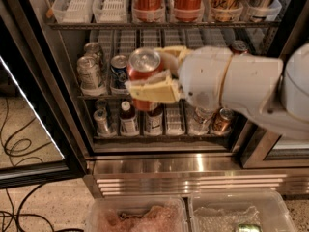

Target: Pick coke can from top shelf of fridge

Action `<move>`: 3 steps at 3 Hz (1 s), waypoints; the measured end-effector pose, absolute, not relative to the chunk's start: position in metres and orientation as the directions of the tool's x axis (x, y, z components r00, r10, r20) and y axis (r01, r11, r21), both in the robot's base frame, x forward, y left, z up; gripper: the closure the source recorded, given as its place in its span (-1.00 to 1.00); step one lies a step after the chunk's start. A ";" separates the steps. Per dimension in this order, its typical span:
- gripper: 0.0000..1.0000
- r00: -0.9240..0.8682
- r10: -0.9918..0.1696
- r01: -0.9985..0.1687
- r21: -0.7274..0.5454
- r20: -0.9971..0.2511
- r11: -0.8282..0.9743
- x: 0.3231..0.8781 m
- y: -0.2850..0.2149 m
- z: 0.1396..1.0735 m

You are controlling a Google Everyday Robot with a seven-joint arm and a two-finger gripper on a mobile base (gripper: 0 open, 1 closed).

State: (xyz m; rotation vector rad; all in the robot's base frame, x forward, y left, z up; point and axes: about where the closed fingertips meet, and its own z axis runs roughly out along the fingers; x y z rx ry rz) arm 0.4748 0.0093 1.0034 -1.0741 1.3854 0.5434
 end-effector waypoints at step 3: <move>1.00 0.105 -0.256 -0.851 -0.220 -0.961 0.476 0.424 0.036 0.958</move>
Offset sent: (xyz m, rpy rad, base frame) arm -0.0353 0.0189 -0.0291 0.0208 0.0329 -0.0176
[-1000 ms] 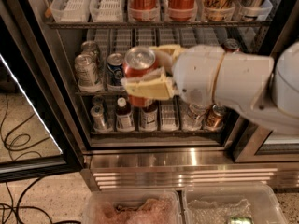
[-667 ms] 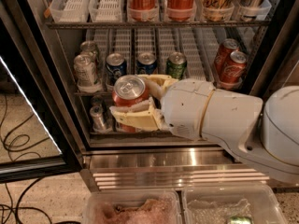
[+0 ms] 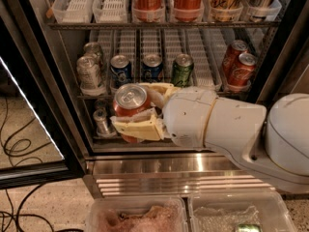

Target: Pick coke can from top shelf of fridge

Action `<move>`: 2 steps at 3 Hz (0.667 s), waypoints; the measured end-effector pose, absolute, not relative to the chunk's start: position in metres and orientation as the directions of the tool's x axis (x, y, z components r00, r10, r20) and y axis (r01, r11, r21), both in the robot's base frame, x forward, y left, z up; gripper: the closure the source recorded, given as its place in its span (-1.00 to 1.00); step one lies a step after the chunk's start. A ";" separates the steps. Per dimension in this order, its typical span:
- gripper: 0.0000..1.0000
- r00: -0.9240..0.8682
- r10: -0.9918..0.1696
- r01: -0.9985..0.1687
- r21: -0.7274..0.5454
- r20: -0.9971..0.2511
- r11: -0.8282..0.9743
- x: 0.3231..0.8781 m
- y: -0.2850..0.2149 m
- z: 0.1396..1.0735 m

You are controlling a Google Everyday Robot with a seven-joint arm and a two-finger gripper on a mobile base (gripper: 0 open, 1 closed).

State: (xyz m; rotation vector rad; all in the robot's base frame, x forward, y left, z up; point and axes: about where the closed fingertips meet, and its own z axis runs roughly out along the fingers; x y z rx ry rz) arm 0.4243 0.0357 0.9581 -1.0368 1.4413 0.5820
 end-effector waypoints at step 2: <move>1.00 0.041 -0.224 -0.848 -0.153 -0.974 0.508 0.390 0.047 0.932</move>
Offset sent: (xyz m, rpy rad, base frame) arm -0.0254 0.0203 -0.0206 0.0102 0.0318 0.0206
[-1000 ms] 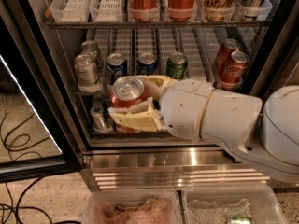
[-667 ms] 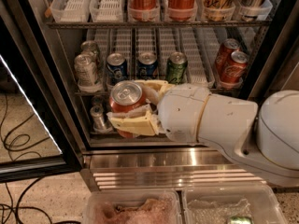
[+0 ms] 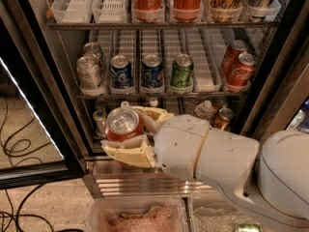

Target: Pick coke can from top shelf of fridge

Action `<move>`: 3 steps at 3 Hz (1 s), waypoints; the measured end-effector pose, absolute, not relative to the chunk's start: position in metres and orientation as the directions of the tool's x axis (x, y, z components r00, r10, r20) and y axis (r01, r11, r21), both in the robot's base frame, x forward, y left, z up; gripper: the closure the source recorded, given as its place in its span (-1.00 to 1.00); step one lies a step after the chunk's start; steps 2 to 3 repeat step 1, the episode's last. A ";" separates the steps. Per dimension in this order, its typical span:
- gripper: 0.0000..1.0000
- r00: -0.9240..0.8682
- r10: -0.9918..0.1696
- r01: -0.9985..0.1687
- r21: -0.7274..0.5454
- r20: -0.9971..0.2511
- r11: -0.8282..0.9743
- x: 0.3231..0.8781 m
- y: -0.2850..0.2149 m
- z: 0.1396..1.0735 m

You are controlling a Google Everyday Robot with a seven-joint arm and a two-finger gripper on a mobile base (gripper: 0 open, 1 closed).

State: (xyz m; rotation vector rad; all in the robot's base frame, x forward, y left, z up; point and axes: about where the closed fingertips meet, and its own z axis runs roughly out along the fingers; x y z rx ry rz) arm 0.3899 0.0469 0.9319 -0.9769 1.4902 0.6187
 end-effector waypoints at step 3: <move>1.00 0.041 -0.224 -0.848 -0.153 -0.974 0.508 0.390 0.047 0.932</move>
Offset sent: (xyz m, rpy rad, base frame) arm 0.0000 0.0000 0.0000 0.0000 0.0000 0.0000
